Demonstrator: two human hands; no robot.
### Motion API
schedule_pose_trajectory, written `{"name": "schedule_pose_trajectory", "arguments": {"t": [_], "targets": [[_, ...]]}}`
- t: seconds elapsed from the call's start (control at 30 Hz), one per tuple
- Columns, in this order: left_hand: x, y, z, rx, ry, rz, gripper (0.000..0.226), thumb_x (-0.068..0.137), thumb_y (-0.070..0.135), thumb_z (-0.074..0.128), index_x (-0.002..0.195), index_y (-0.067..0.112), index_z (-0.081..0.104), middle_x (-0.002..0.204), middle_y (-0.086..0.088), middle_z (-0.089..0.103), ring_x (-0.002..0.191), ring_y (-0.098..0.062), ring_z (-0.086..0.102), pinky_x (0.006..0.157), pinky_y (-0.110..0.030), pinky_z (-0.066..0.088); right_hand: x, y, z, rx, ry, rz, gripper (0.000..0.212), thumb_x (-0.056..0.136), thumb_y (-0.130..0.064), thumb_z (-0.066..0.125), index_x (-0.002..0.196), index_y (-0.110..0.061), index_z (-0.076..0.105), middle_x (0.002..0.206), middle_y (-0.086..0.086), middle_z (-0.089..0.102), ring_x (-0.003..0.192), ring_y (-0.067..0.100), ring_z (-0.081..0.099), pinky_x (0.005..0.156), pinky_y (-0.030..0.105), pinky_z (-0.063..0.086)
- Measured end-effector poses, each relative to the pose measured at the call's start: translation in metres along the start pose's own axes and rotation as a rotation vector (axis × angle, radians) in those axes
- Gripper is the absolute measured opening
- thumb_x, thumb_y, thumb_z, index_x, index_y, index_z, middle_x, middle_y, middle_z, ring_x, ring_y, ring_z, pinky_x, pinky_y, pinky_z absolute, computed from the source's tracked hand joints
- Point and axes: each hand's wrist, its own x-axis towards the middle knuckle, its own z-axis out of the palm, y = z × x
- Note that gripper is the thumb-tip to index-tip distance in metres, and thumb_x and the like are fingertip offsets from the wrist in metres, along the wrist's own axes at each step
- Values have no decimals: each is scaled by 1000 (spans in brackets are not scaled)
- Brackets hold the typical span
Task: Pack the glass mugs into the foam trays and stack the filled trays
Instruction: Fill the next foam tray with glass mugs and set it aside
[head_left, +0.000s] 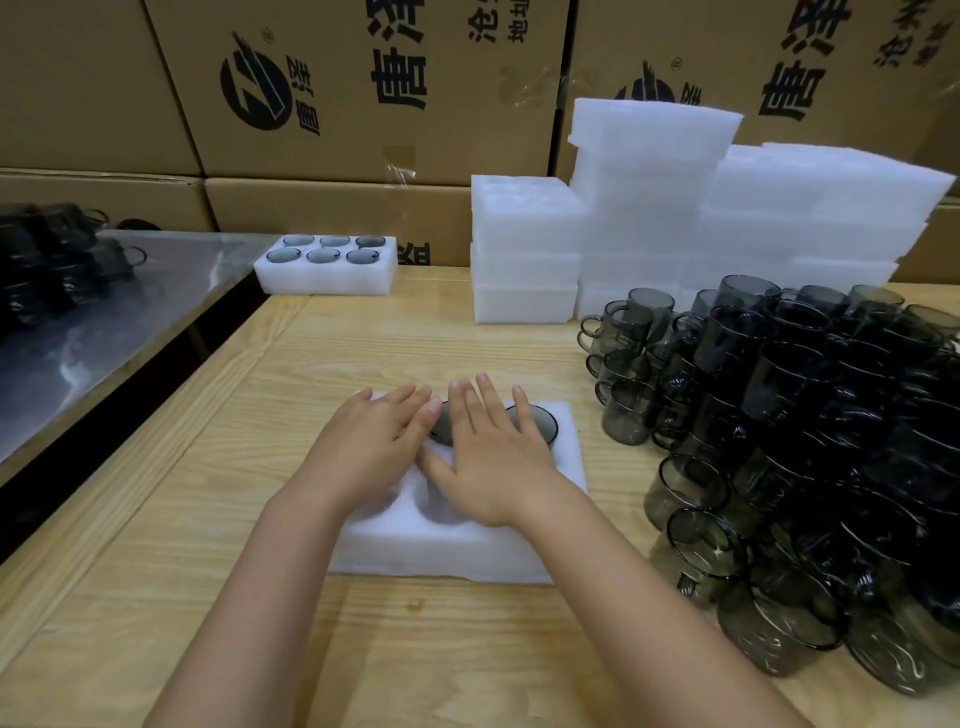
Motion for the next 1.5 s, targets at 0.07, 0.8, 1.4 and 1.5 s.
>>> {"name": "schedule_pose_trajectory", "arguments": {"t": [0.07,0.8,1.4,1.5], "targets": [[0,2,0,69,-15,-6,50,102,41,24,145,20,40,152,8,36,143,-3,22,118,-33,10,1,-1,-1,-16,-36,19,80,92,-61,9,148,-9,-14,157,1,-18,140,14,-26,112,48,-20],[-9,-15,-16,-410,77,-192,41,98,49,34,134,38,49,145,20,34,142,-4,21,118,-40,6,-33,16,-22,224,126,-41,40,100,-35,33,130,-12,47,144,9,40,132,27,37,101,37,34],[-14,-55,11,-1425,186,-186,40,69,3,64,106,17,68,108,-1,66,89,-19,66,73,-29,57,-9,89,-39,79,236,630,18,83,9,46,90,-2,58,106,18,60,96,36,59,67,32,42],[-13,-55,11,-1446,179,-178,38,70,3,63,105,16,69,106,-1,67,89,-19,67,73,-29,57,-11,88,-44,95,289,621,18,84,6,46,69,-4,45,101,19,59,81,33,52,65,32,41]]}}
